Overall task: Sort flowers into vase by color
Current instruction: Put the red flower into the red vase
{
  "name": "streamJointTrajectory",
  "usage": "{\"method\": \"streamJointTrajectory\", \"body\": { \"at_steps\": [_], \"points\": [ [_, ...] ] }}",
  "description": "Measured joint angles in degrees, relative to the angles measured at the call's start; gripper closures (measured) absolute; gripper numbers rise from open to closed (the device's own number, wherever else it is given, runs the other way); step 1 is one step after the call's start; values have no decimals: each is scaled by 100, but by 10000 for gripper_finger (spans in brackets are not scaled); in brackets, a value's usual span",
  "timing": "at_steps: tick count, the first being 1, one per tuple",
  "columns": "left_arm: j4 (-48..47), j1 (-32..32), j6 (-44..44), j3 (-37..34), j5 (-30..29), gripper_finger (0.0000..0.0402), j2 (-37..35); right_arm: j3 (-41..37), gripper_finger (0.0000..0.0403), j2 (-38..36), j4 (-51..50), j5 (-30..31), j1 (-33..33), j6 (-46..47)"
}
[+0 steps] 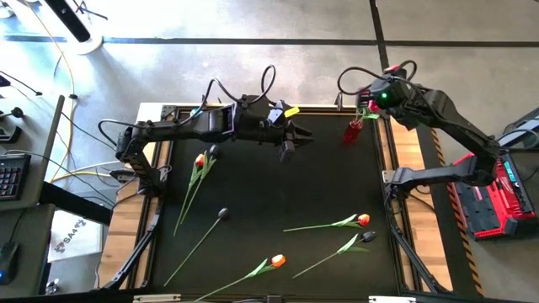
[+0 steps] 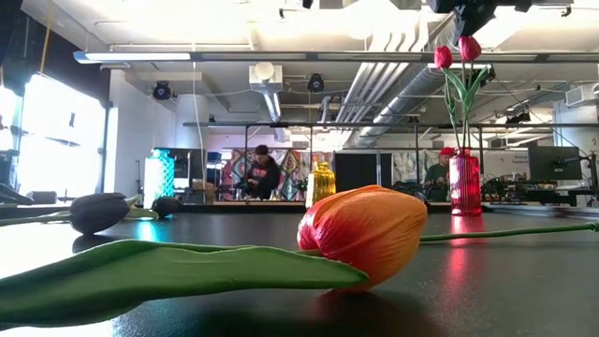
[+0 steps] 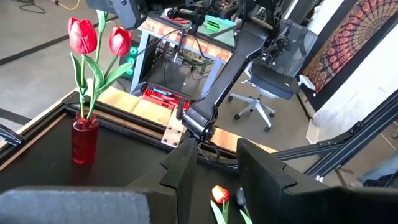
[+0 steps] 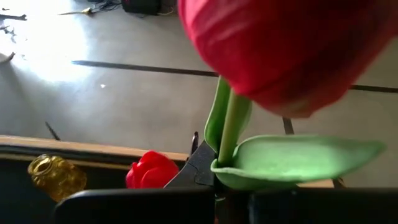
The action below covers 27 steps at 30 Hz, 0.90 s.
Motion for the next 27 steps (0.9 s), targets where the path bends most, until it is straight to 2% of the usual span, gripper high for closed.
{"method": "streamJointTrajectory", "body": {
  "at_steps": [10, 27],
  "points": [
    [0, 0, 58, 0, -3, 296, 0, 0, 399, 5, -1, -9, 0, 99],
    [2, 0, 107, 0, -13, 296, 0, 0, 331, 11, -9, 104, 0, 66]
  ]
}}
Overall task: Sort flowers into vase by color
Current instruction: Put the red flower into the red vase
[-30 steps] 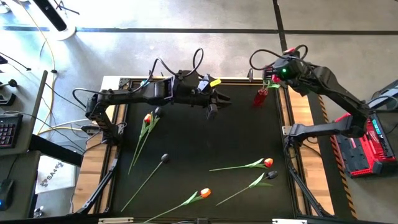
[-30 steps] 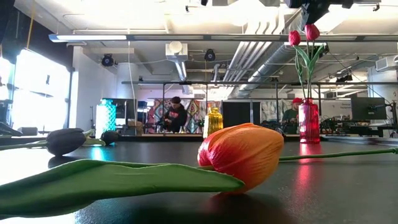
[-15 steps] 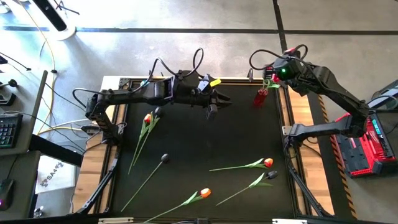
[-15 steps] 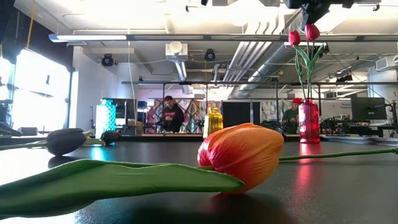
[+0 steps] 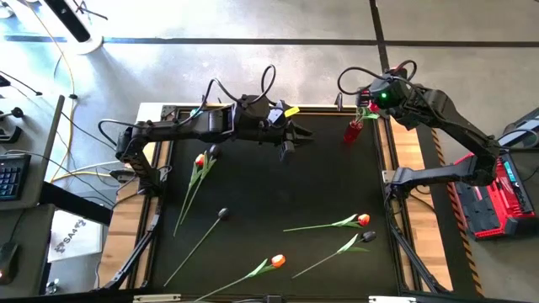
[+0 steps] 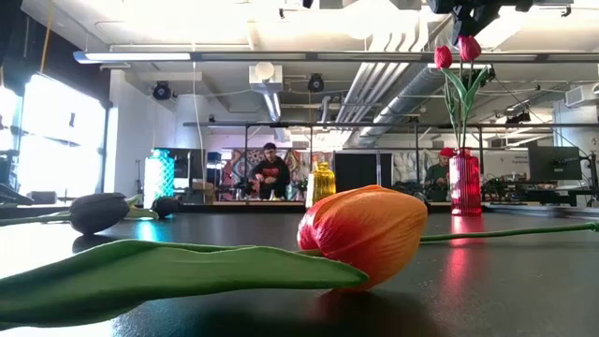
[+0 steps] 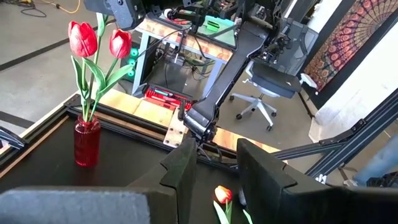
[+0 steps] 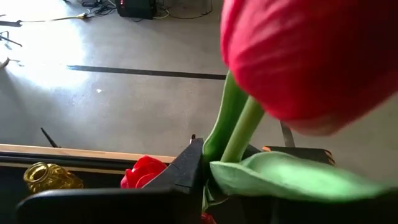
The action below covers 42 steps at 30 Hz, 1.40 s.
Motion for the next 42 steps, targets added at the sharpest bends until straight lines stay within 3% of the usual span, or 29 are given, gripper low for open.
{"method": "streamJointTrajectory", "body": {
  "at_steps": [31, 39, 42],
  "points": [
    [2, 52, 5, -1, -24, 296, 0, 0, 331, -2, 192, 203, 17, -574],
    [0, 89, 48, 0, -24, 296, 0, 0, 395, -2, 142, 203, 17, -686],
    [2, 105, 49, 0, -22, 296, 0, 0, 394, -2, 147, 203, 17, -722]
  ]
}}
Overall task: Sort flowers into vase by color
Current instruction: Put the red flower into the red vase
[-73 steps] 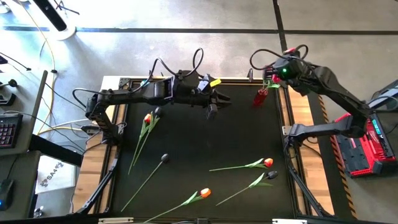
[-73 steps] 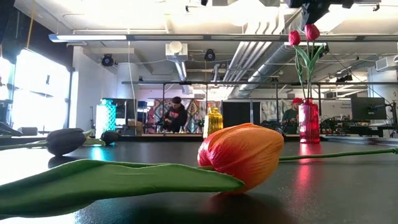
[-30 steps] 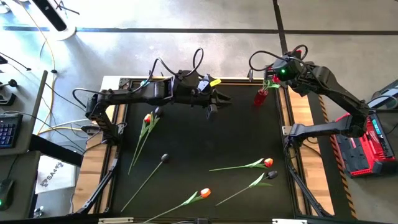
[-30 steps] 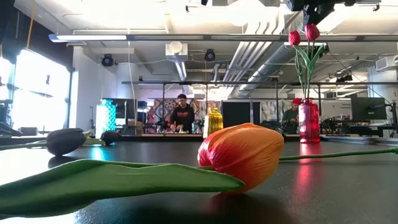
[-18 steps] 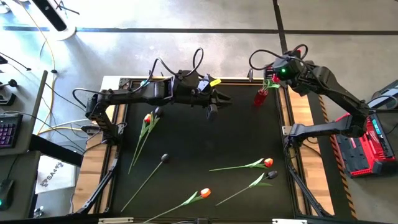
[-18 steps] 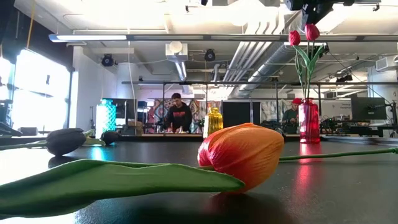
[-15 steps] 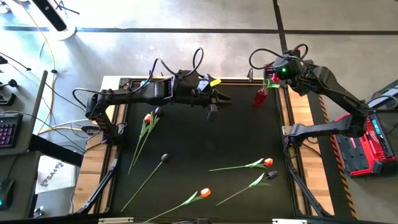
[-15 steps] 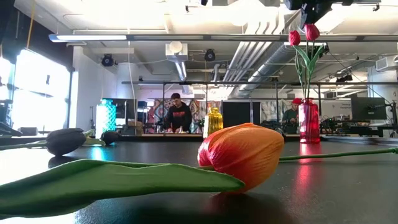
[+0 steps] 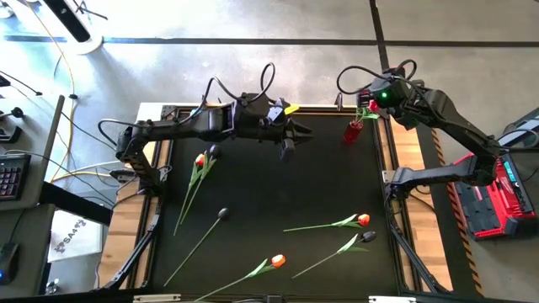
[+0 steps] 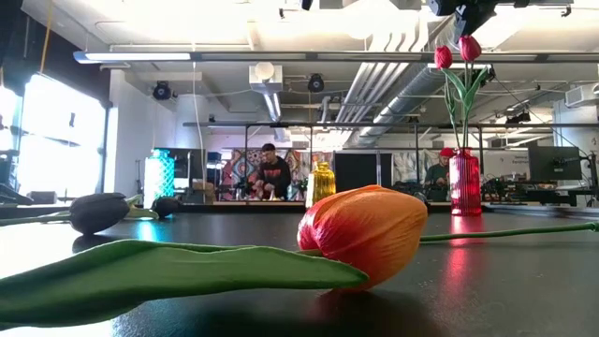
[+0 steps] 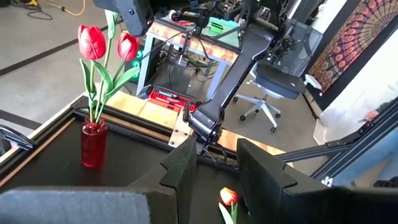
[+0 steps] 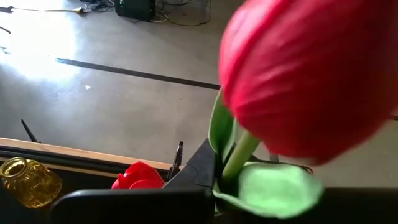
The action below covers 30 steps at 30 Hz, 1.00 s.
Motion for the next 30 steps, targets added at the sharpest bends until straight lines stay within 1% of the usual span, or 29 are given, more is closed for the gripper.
{"method": "streamJointTrajectory", "body": {
  "at_steps": [8, 12, 18, 20, 22, 30],
  "points": [
    [-2, 33, 0, 0, -2, 296, 0, 0, 399, 0, -18, 0, 0, 16],
    [-2, 33, 0, 0, -2, 296, 0, 0, 400, 14, -127, -79, 0, 169],
    [-2, 31, -1, 0, -45, 296, 0, 0, 379, 36, -164, -314, 0, 428],
    [-4, 31, -74, 0, -233, 296, 0, 0, 362, 37, -164, -374, -5, 465],
    [-4, 31, -75, 0, -361, 296, 0, 0, 337, 37, -177, -378, -15, 473],
    [-117, 31, -50, 0, -408, 289, 0, 0, 209, -42, -125, -363, -15, 447]
  ]
}}
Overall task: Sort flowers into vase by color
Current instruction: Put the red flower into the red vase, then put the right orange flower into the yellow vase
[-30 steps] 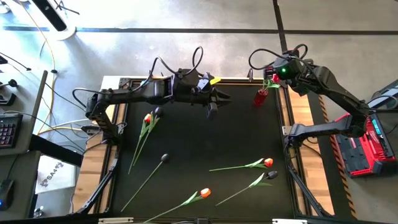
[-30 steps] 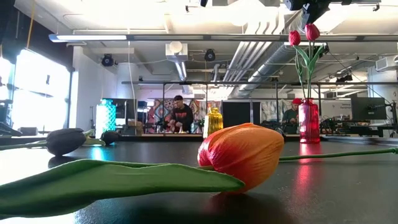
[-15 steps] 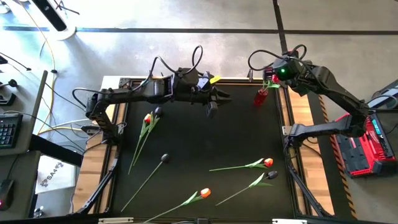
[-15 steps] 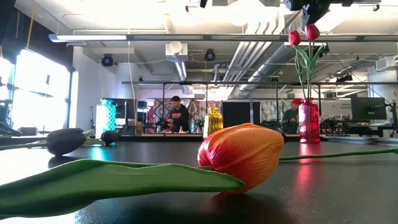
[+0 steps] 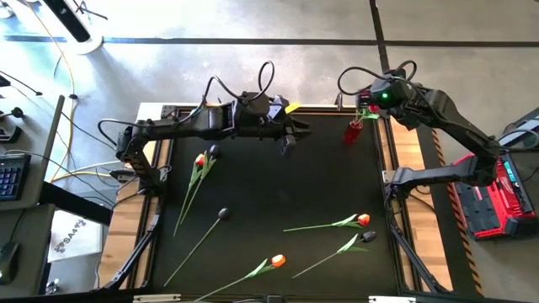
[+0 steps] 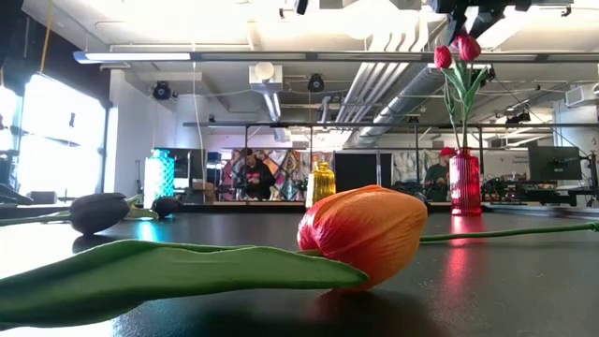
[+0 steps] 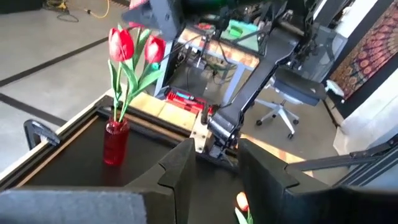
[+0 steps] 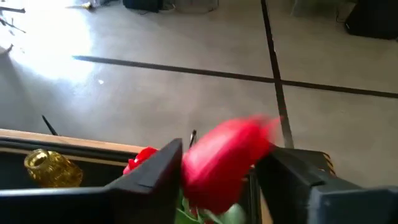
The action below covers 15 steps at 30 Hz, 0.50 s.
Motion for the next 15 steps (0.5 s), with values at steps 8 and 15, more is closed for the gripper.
{"method": "streamJointTrajectory", "body": {
  "at_steps": [8, 15],
  "points": [
    [-479, 195, 119, -2, -19, 288, -86, 0, 141, -506, 778, -132, 26, -336],
    [-737, 398, 303, -2, 10, 288, -180, 0, 137, -1006, 1583, -692, 26, -737]
  ]
}}
